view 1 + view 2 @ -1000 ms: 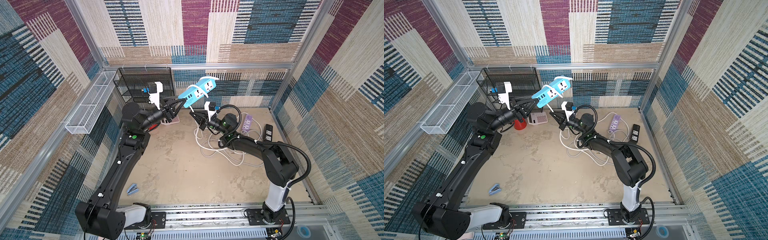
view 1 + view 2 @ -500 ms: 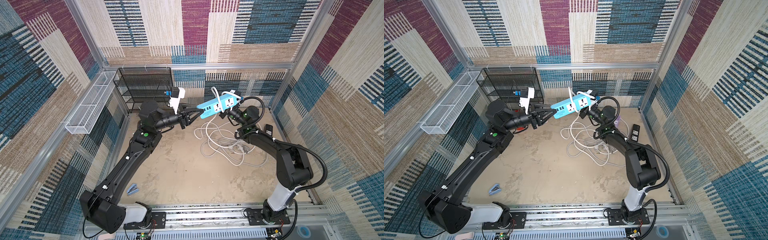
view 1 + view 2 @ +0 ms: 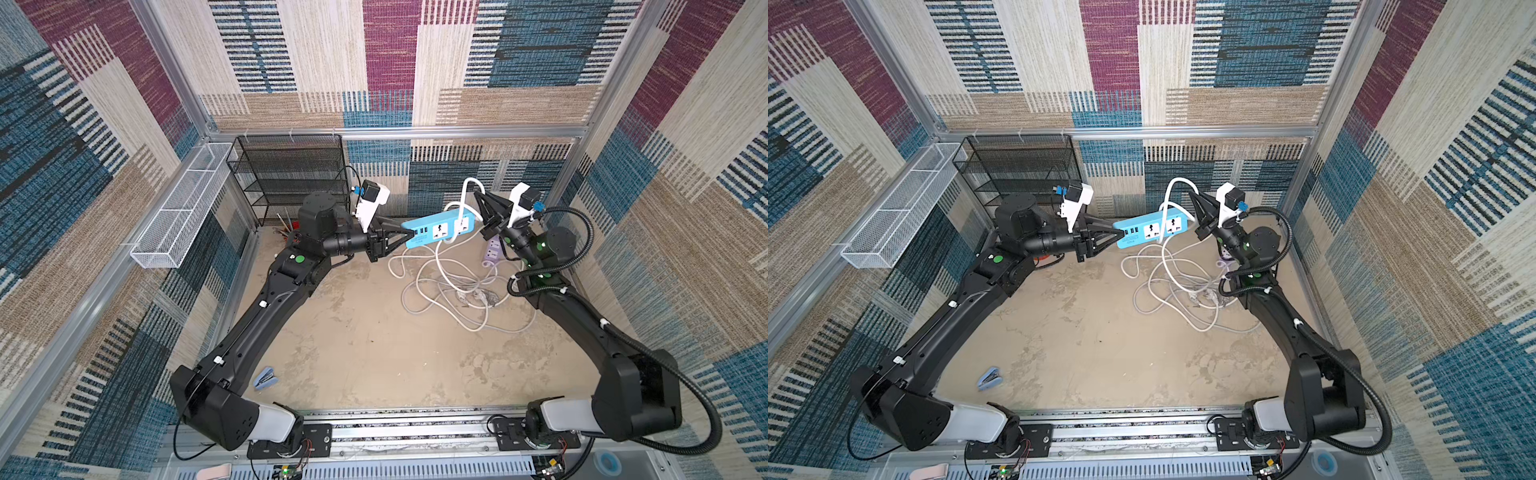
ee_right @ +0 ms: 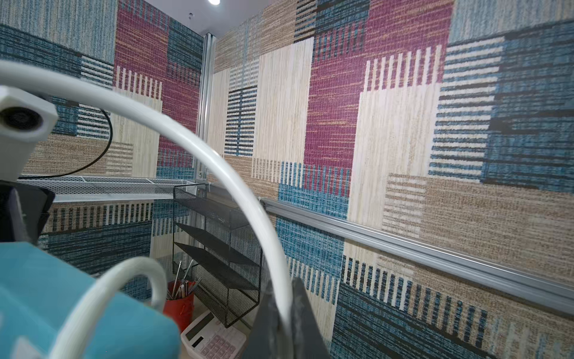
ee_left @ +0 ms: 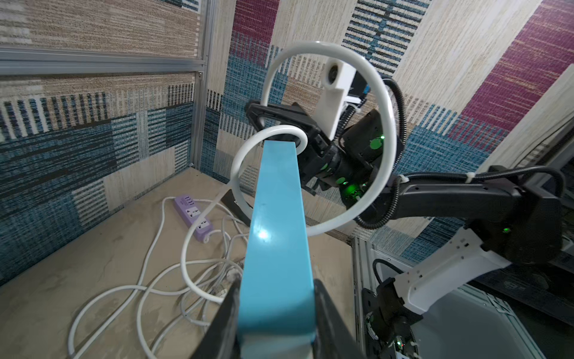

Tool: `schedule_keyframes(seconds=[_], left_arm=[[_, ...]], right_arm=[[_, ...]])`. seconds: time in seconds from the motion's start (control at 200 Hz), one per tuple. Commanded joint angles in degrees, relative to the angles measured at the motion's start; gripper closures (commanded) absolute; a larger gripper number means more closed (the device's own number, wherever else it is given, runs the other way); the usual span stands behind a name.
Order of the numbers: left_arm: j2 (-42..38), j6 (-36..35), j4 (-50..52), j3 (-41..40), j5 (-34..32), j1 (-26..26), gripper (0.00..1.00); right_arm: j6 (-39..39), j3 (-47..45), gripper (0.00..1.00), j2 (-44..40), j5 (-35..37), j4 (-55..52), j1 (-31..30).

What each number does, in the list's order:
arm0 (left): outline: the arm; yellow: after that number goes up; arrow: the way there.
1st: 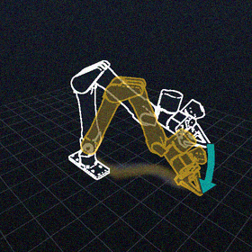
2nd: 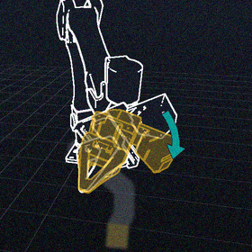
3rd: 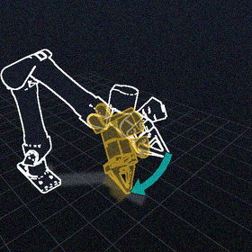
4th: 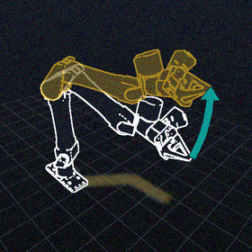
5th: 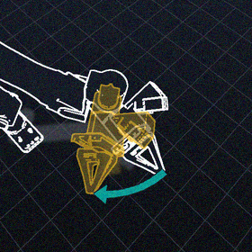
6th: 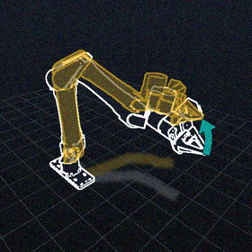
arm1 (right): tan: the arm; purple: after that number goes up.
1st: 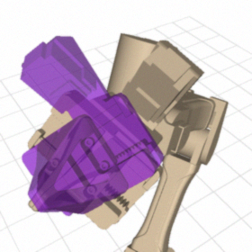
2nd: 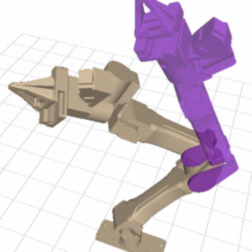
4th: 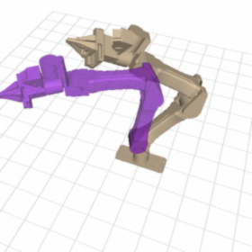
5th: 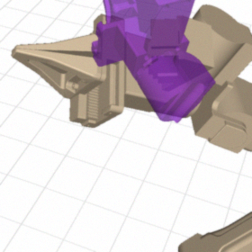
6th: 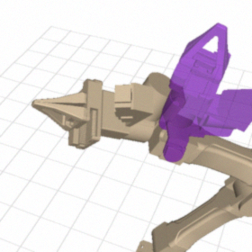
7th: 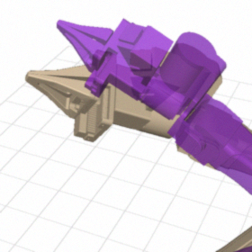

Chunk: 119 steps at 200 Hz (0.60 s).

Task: Unwrap the cord wrapped around the power strip
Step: Unwrap the power cord from the power strip.

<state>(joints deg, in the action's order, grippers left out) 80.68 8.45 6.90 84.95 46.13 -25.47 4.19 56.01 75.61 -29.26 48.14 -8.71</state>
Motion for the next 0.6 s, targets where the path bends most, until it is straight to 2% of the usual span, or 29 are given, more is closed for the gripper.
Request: schedule_keyframes(seconds=[0.0, 0.155, 0.321, 0.451, 0.591], left_arm=[[-1.66, -4.32, 0.38, 0.05, -4.96, 0.34, 1.00], [-3.70, -4.92, -1.51, -1.66, -12.11, 1.48, 1.00], [-6.85, -4.92, -6.50, -5.21, -21.62, 3.01, 1.00], [-8.49, -3.28, -11.10, -7.47, -24.19, 4.11, 1.00], [-8.88, -1.28, -14.08, -7.98, -22.73, 4.42, 1.00]], right_arm=[[-2.56, -3.01, 1.00, -4.36, 2.52, -2.11, 0.53], [-3.83, -9.43, 1.00, -11.42, 2.60, -5.72, 0.62], [-2.15, -14.59, 1.00, -15.03, -3.06, -7.69, 0.58], [1.15, -18.64, 1.00, -13.79, -6.70, -5.66, -0.72], [0.35, -21.45, 1.00, -10.75, -4.70, -5.26, -7.72]])
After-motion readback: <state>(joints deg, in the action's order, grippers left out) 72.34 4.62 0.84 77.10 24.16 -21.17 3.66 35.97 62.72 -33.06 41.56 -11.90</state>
